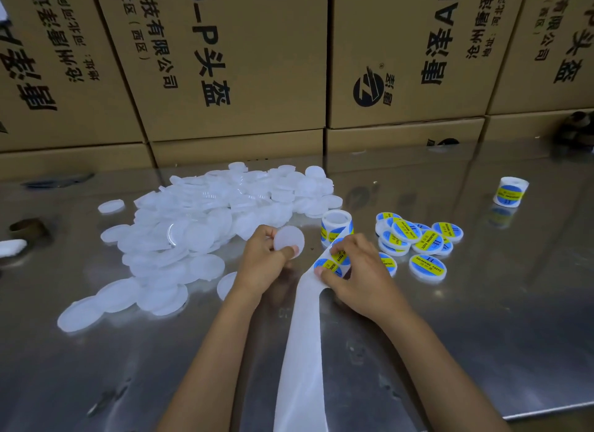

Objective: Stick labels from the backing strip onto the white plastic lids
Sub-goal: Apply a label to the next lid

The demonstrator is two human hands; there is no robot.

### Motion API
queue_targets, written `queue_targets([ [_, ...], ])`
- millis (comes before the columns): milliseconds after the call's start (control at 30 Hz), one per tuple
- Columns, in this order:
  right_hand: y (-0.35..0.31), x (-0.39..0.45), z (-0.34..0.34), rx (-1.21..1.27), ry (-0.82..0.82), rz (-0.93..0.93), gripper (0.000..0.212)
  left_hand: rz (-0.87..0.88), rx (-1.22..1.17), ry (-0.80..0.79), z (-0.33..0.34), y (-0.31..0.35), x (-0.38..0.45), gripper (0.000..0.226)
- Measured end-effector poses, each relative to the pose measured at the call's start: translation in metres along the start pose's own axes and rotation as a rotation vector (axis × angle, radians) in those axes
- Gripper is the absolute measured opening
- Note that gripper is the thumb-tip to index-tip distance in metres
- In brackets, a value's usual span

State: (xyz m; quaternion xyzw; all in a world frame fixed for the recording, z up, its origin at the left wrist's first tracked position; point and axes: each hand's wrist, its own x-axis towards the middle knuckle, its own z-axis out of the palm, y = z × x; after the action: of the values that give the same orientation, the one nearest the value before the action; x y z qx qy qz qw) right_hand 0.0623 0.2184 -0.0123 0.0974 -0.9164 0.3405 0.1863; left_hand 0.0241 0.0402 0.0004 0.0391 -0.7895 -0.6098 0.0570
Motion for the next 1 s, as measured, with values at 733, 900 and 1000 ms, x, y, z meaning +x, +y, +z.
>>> queue_targets([
  [733,0.009,-0.018,0.001,0.063,-0.019,0.016,0.014,0.149,-0.164,-0.317,0.039,-0.001,-0.011,0.011],
  [900,0.012,-0.003,0.001,0.056,-0.062,0.061,0.029,0.159,-0.247,-0.300,0.038,-0.003,-0.005,0.006],
  [1000,0.012,0.010,0.001,0.051,-0.111,0.097,0.032,0.161,-0.252,-0.274,0.037,-0.005,-0.002,0.010],
])
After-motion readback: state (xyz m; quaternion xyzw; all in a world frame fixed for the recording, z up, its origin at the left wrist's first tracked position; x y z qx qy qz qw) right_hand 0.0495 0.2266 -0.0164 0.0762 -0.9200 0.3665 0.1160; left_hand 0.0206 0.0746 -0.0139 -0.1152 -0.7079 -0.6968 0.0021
